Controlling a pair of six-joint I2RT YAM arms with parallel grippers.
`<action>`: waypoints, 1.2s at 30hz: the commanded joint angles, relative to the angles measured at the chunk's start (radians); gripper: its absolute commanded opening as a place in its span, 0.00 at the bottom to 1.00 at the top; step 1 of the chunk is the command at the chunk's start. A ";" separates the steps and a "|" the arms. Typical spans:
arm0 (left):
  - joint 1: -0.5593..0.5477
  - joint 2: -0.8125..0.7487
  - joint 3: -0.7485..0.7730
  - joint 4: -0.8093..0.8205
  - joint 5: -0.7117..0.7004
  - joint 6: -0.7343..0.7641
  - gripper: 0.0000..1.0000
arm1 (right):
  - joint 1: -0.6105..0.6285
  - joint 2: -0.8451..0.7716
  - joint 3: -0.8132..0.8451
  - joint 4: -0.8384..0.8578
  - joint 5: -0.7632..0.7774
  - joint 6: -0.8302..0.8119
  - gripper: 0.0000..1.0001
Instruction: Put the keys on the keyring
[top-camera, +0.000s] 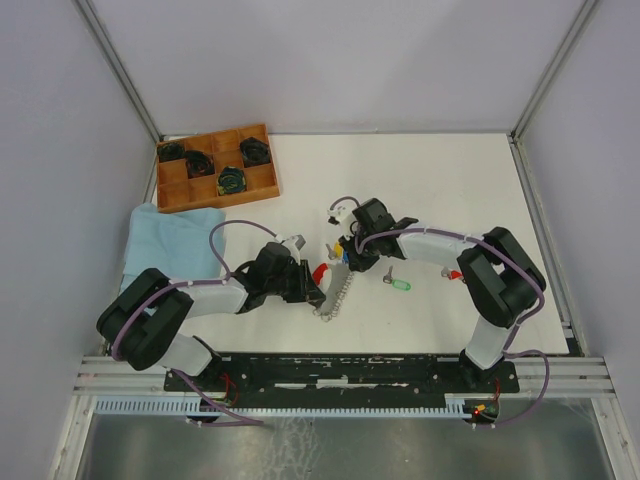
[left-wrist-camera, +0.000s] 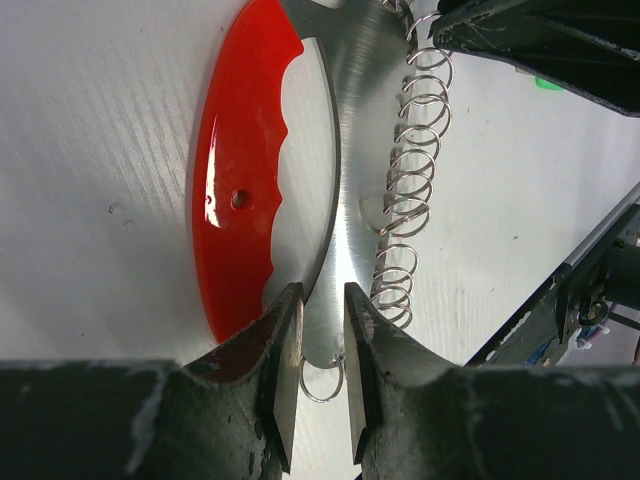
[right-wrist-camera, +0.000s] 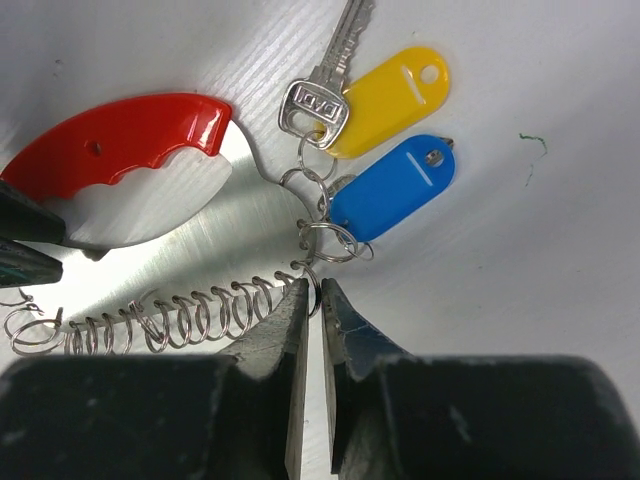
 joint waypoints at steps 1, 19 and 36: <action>-0.004 0.011 -0.001 -0.071 -0.042 0.009 0.31 | 0.000 0.009 0.047 -0.001 -0.051 -0.012 0.18; -0.006 -0.022 -0.001 -0.071 -0.061 0.020 0.31 | 0.001 -0.002 0.074 -0.046 -0.065 -0.003 0.01; 0.067 -0.224 0.124 0.015 -0.090 0.173 0.33 | 0.000 -0.272 0.063 0.064 -0.212 -0.123 0.01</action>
